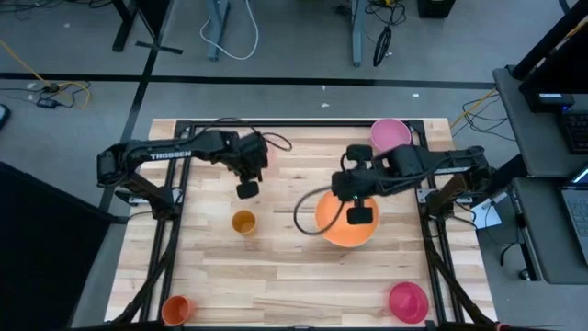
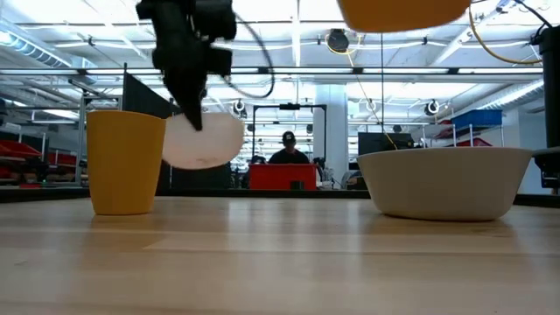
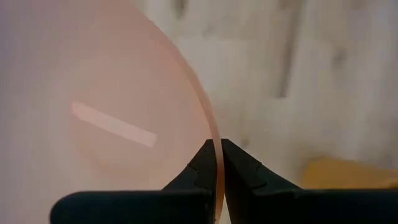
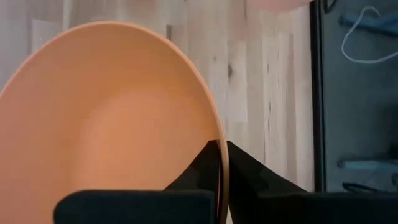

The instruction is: Nest bowls inside each other

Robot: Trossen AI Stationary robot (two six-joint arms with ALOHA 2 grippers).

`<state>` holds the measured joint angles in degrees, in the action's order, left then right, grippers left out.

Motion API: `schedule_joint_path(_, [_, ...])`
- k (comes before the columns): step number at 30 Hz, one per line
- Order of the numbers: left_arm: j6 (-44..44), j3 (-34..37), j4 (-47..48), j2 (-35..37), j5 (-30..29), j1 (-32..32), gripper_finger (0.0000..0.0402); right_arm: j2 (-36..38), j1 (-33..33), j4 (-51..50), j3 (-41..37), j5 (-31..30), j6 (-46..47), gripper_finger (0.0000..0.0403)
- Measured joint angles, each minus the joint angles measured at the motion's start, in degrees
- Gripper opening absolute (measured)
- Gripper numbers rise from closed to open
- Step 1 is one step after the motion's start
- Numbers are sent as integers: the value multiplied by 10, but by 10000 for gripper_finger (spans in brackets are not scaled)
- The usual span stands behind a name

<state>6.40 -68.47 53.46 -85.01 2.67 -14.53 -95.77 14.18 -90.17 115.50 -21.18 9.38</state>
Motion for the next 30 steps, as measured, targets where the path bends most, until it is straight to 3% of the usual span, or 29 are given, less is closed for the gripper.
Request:
schedule_joint_path(7, [-17, -42, -11, 0, -1, 90, 0, 17, 42, 2, 0, -41, 14, 0])
schedule_joint_path(14, [-26, -42, -43, -12, -1, 146, 0, 27, 44, 1, 0, -64, 15, 0])
schedule_joint_path(30, [-53, -42, -127, -161, 41, 202, 0, 27, 44, 10, 0, -60, 13, 0])
